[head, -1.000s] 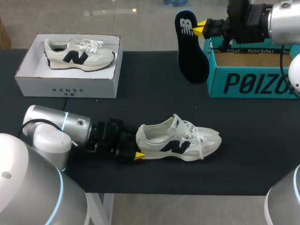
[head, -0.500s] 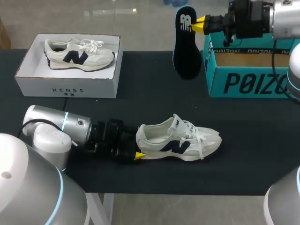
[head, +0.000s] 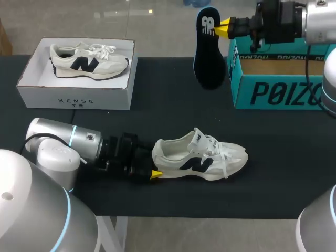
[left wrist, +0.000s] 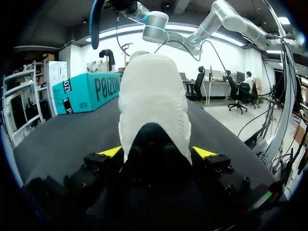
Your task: Take the shoe out of the shoebox, open the shoe tongue, remove and reinsert the insole, then place the shoe into the shoebox
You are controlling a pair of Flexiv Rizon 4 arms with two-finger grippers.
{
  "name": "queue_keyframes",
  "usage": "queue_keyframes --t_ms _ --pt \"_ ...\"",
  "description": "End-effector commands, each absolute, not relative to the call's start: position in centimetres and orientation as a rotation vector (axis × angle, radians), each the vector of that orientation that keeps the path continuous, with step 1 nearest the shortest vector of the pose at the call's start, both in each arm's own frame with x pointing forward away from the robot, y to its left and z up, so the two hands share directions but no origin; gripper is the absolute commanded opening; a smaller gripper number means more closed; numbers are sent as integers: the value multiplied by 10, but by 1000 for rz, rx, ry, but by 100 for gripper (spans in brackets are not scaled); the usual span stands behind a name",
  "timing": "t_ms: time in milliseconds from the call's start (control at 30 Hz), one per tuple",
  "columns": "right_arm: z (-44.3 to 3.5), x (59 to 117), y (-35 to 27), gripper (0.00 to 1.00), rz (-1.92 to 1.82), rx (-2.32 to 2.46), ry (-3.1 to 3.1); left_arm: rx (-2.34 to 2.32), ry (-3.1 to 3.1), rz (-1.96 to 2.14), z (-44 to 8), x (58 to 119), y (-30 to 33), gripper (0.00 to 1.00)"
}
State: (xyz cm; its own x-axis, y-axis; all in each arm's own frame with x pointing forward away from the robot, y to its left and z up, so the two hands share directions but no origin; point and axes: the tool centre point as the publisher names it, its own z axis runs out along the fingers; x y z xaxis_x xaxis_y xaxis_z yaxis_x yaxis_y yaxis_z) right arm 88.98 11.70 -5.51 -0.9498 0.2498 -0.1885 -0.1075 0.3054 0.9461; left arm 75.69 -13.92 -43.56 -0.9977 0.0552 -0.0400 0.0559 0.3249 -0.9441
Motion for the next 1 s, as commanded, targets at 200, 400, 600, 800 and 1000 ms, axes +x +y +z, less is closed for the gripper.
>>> queue_keyframes --t_ms 200,400,600,800,1000 --pt "-36 857 99 0 1907 321 2191 107 2556 -1821 -440 758 -141 0" --pt "-16 837 97 0 1993 471 2195 107 2556 -1821 -440 758 -141 0" --pt "5 832 103 0 1981 631 2268 107 2556 -1821 -440 758 -141 0" --pt "25 830 110 0 2024 745 2323 107 2556 -1821 -440 758 -141 0" --pt "29 832 113 0 2068 818 2395 107 2556 -1821 -440 758 -141 0"
